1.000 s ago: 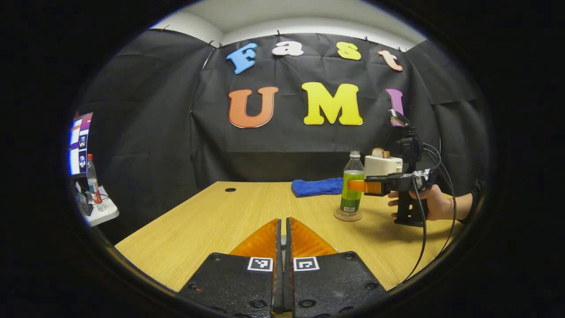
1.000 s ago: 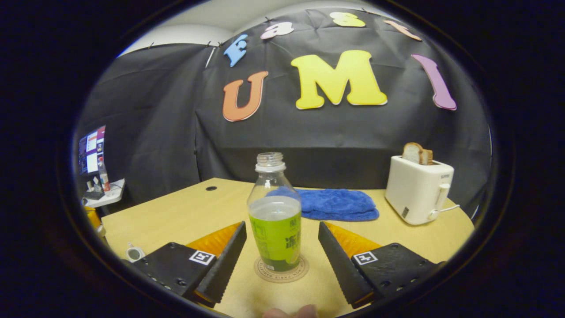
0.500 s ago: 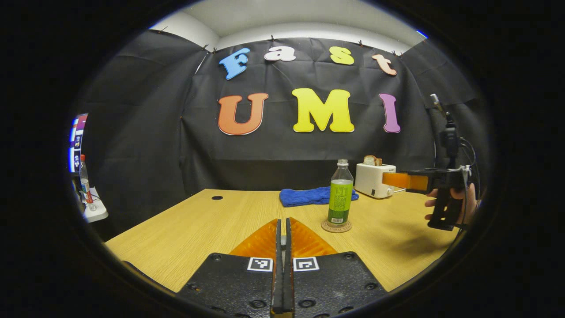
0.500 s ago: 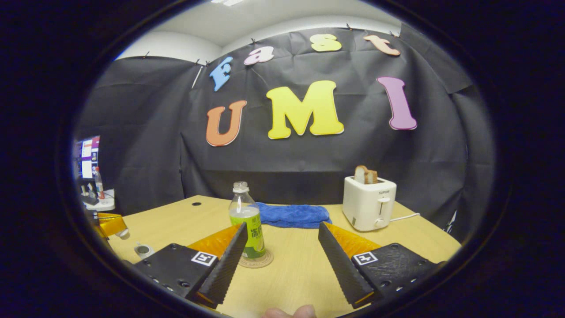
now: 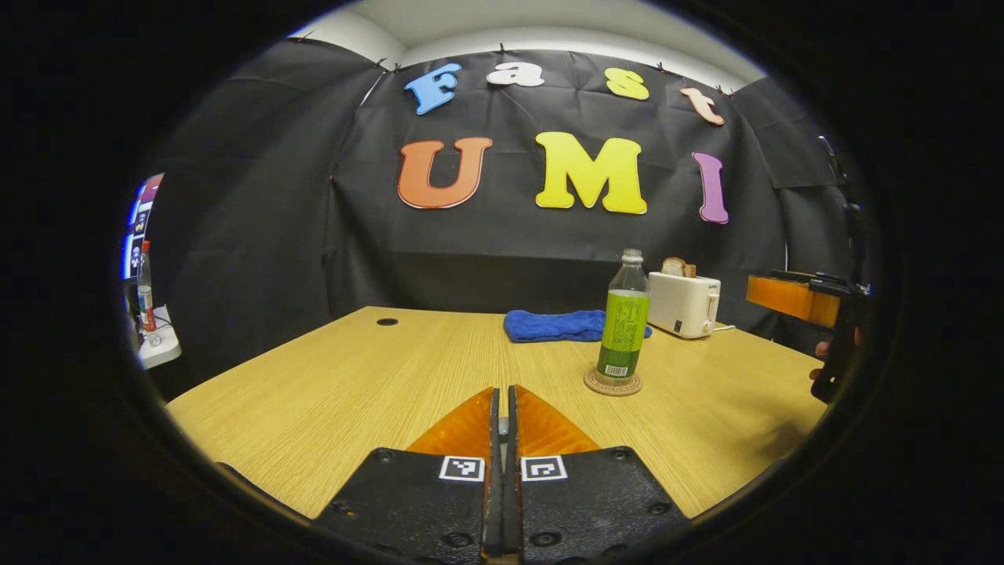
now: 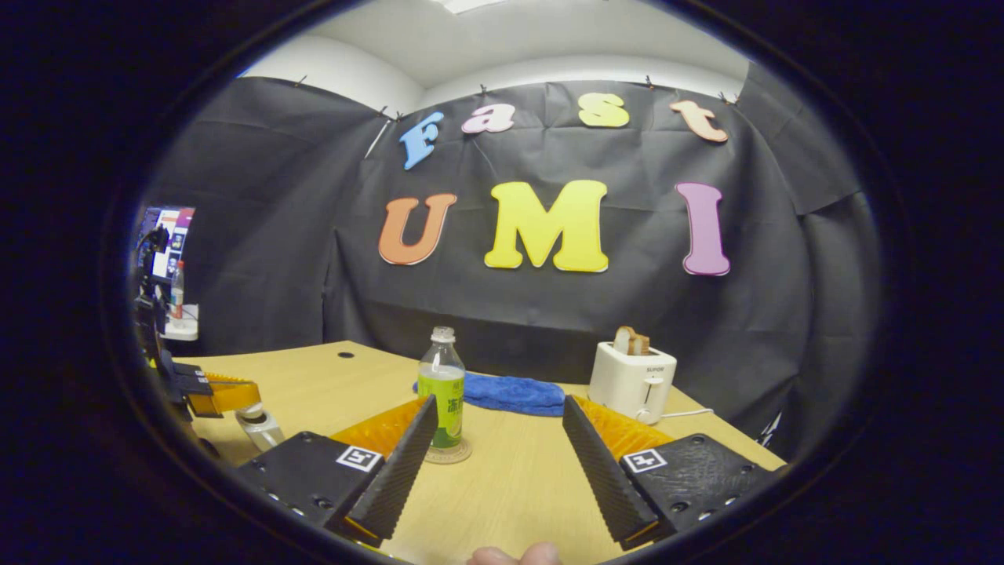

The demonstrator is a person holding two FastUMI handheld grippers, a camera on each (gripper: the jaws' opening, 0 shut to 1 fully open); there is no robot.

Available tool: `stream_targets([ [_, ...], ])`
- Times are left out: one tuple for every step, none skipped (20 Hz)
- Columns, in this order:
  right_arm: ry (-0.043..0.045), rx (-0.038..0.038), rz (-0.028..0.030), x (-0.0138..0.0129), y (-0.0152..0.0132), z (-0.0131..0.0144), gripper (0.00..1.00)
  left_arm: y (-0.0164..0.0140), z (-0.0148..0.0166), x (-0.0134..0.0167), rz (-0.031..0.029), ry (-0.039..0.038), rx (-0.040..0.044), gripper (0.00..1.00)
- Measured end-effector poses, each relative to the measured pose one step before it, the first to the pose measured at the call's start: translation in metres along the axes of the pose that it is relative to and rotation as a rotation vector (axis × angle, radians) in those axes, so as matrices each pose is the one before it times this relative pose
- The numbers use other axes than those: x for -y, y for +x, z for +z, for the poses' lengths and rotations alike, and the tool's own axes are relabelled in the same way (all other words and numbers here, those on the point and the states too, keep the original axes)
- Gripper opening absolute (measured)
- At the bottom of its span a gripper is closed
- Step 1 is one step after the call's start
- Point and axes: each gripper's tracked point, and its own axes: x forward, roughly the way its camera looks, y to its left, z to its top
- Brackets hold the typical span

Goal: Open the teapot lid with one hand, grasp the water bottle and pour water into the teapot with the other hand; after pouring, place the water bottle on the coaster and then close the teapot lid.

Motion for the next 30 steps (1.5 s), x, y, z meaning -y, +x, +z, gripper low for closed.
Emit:
stream_targets([
  [-0.00002,-0.0053,0.00121,-0.00159,-0.00205,-0.00215,0.94,0.00121,-0.00133,0.00147,-0.00371,-0.00116,-0.00175,0.03],
  [0.00266,-0.00679,0.00294,-0.00086,0.00009,-0.00257,0.95,0.00093,-0.00149,0.0012,-0.00231,-0.0023,-0.00121,0.03],
  [0.00427,-0.00836,0.00111,-0.00045,-0.00101,-0.00223,0.95,0.00007,-0.00097,0.00014,-0.00264,-0.00079,-0.00189,0.03],
  [0.00181,-0.00448,0.0017,0.00081,-0.00014,-0.00281,0.95,0.00028,0.00065,-0.0011,0.00159,0.00076,0.00579,0.03],
  [0.00003,-0.00709,-0.0018,0.00045,-0.00017,-0.00162,0.95,-0.00021,0.00043,-0.00006,0.00158,0.00201,-0.00061,0.03],
  [0.00476,-0.00112,0.00041,0.00226,-0.00012,-0.00067,0.95,-0.00024,-0.00118,0.00081,-0.00012,0.00137,-0.00137,0.03],
  [0.00522,-0.00341,-0.00023,-0.00017,-0.00058,-0.00011,0.95,-0.00065,-0.00167,-0.00101,0.00475,0.00173,-0.00708,0.03],
  [0.00538,-0.00088,0.00095,0.0014,0.00045,-0.00128,0.95,0.00102,-0.00252,-0.00137,0.00701,-0.0008,-0.00476,0.03],
  [0.00442,-0.00407,-0.00038,-0.00003,0.00011,-0.00092,0.95,0.00056,-0.00261,0.0002,-0.00293,-0.00677,-0.0046,0.03],
  [0.00384,-0.00168,0.00156,0.00114,-0.00037,-0.00135,0.95,-0.00048,-0.00101,0.00114,0.00059,-0.00773,-0.00291,0.03],
  [0.00092,-0.00323,-0.00036,0.00007,-0.00105,-0.00086,0.96,0.00164,-0.00053,0.00028,0.00488,-0.00463,0.00024,0.03],
  [0.00254,-0.00103,-0.00029,0.00046,-0.0008,-0.0014,0.95,0.00046,0.00006,-0.00056,0.0092,0.00396,-0.00074,0.04],
  [0.00223,-0.00105,-0.00292,0.00096,-0.00159,0.00029,0.96,-0.0005,-0.00025,-0.00062,0.00864,0.00274,0.00185,0.05],
  [0.00456,-0.00028,-0.00366,0.00217,-0.00071,-0.00158,0.96,-0.0005,-0.00009,0.00034,0.00384,-0.00431,0.00174,0.05],
  [0.005,-0.00024,-0.00629,0.00142,-0.00154,0.00015,0.96,-0.00085,0.00008,0.00145,-0.00115,-0.0061,0.00175,0.07],
  [0.00745,-0.00174,-0.0047,0.00192,-0.00063,-0.00117,0.95,-0.00159,0.00182,0.00018,0.00401,-0.0023,0.00658,0.07],
  [0.0082,-0.00357,-0.00676,0.00223,-0.00107,-0.00078,0.95,-0.00132,0.00194,0.00059,0.00438,0.00425,0.00464,0.14],
  [0.00494,-0.00113,-0.00537,0.00253,-0.00121,-0.00171,0.96,-0.00225,0.00278,-0.00046,0.01328,0.00985,0.00803,0.32],
  [-0.00012,-0.00192,-0.01291,0.00325,-0.00195,-0.00062,0.96,-0.00255,0.0048,-0.00326,0.02362,0.01089,0.01554,0.49],
  [0.00021,0.00617,-0.01574,0.00548,-0.00216,-0.00168,0.93,-0.00182,0.00587,-0.00014,0.01254,0.00791,0.00909,0.66],
  [0.00226,0.00745,-0.01252,0.00367,-0.00358,0.00125,0.93,-0.00651,0.00739,0.0001,0.02018,0.01023,0.01179,0.83],
  [0.00194,0.0063,-0.01452,0.00336,-0.00291,0.00008,0.94,-0.00317,0.00997,0.00019,0.01509,0.0103,0.01028,1.0],
  [-0.00068,0.01018,-0.00758,0.00008,-0.00655,0.00098,0.94,-0.00409,0.00682,0.00178,0.01018,0.00641,0.00752,0.98],
  [-0.00172,0.01215,-0.00815,-0.00253,-0.00954,-0.00056,0.94,-0.00562,0.01051,0.00434,0.00264,0.00427,0.0147,0.98],
  [0.00274,0.01035,-0.00324,-0.00054,-0.00756,0.00302,0.94,-0.00562,0.01439,0.00787,-0.00386,0.00355,0.02365,0.99],
  [0.00769,0.00904,-0.00089,-0.0015,-0.00662,0.00283,0.95,-0.00577,0.01435,0.00768,-0.00278,0.00474,0.02189,0.99],
  [0.00872,0.00587,-0.0032,0.00062,-0.00758,0.00394,0.94,-0.00778,0.01178,0.00492,0.00418,0.00362,0.01854,0.98],
  [0.00716,0.00238,-0.00281,0.00099,-0.00636,0.00351,0.95,-0.00774,0.01145,0.00532,0.00357,-0.00254,0.02002,0.98],
  [0.00203,0.00649,-0.00666,0.0018,-0.00765,0.0047,0.95,-0.00686,0.01119,0.00602,0.00124,-0.00954,0.019,0.98],
  [-0.00163,0.00263,-0.01383,0.00388,-0.00764,0.00448,0.94,-0.0079,0.00796,0.00557,-0.00028,-0.01905,0.00884,0.98],
])
